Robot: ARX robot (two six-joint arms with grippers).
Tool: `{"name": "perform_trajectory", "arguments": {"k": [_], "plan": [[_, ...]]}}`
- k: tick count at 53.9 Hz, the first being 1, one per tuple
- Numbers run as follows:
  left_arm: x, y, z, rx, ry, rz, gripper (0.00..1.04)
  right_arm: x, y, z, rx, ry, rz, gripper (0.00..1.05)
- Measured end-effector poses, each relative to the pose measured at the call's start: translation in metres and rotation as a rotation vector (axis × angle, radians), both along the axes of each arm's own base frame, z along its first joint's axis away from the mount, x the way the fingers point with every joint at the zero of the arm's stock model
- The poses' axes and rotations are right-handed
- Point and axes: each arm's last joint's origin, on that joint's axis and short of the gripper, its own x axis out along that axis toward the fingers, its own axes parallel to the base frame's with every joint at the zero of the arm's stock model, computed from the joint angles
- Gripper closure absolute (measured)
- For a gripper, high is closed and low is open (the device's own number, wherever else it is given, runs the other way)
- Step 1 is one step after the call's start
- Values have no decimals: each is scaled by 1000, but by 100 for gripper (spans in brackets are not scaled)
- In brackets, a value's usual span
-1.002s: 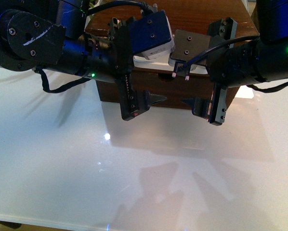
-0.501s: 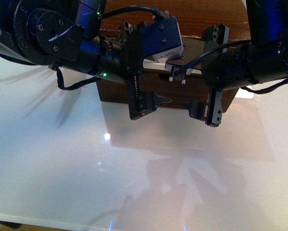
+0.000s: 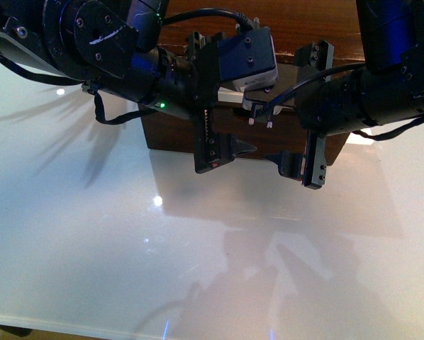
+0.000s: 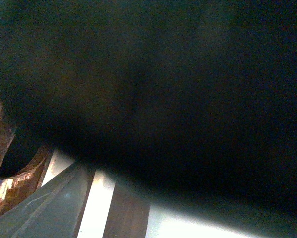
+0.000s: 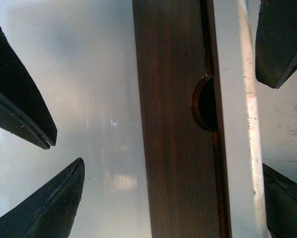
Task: Open drawer
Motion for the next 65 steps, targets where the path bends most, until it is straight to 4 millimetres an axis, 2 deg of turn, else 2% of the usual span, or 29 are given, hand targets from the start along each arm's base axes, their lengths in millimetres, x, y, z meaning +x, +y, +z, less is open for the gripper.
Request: {"name": "perform_trajectory", "arguments": {"k": [33,65], "plan": [[9,-12,0,74,-2,-46,8,6,1,-8,-20,6,8,9],[13,-11,3,198,8,-72,8,10,7,-12,-50,17,44,9]]}}
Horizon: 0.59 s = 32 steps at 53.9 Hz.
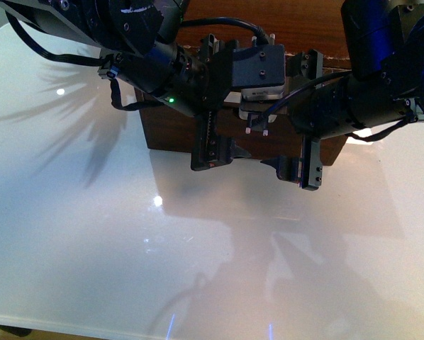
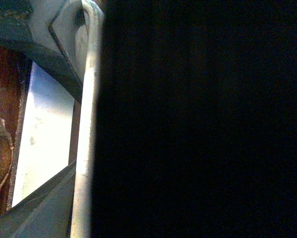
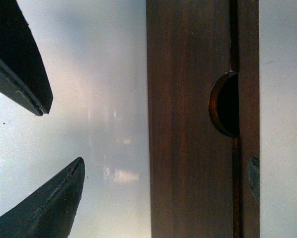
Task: Open drawer
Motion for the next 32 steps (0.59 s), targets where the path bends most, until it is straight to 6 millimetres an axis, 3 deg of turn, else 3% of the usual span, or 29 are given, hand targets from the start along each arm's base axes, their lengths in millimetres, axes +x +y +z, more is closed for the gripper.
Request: {"name": "perform_trajectory", "arguments": {"k": [32], "plan": [[-2,2,0,77,1,-35,8,-12,6,-7,-27,-3,24,9]]}}
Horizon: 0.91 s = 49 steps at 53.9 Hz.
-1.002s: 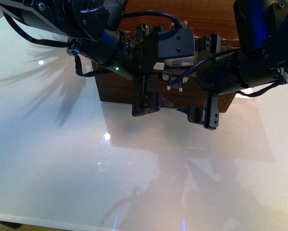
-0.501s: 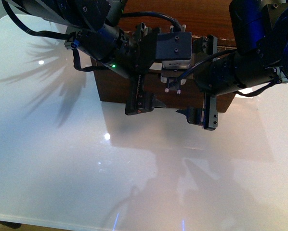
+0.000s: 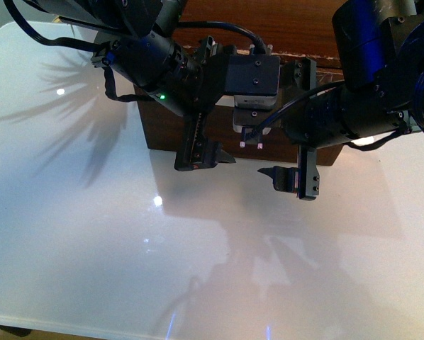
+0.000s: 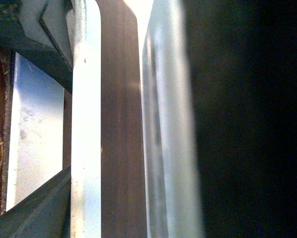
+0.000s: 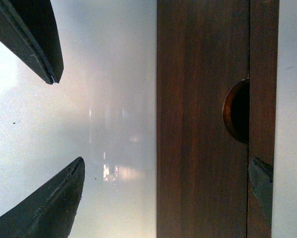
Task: Open drawer
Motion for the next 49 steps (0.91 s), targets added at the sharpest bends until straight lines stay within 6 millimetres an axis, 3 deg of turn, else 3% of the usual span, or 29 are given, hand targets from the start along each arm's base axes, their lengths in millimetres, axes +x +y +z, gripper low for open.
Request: {"name": "perform_trajectory", "arguments": {"k": [49], "plan": [[-57,17,-9,-6,16,-29,8,-66,18,-9,-10,2,11,9]]}}
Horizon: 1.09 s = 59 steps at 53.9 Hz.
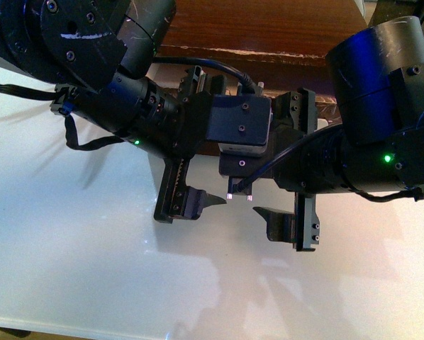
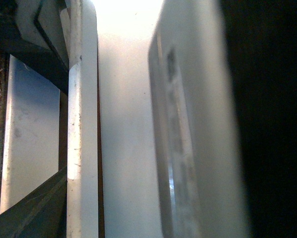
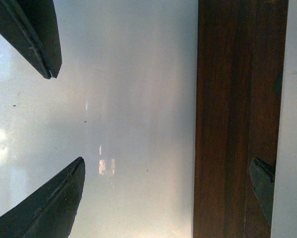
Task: Open drawer
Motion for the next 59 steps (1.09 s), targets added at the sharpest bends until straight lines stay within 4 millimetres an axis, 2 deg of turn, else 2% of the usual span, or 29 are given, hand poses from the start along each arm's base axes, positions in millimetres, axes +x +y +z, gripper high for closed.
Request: {"name": "perform_trajectory", "arguments": {"k": [22,45,59], "plan": [[-22,8,1,16,20,-17,8,-26,8,-1,8,25,8,9],[-27,16,8,-8,34,29,8,-28,12,0,29,-18,2,9],[-29,19,24,-73,55,61,8,-30,10,17,57,-57,-1,9]]}}
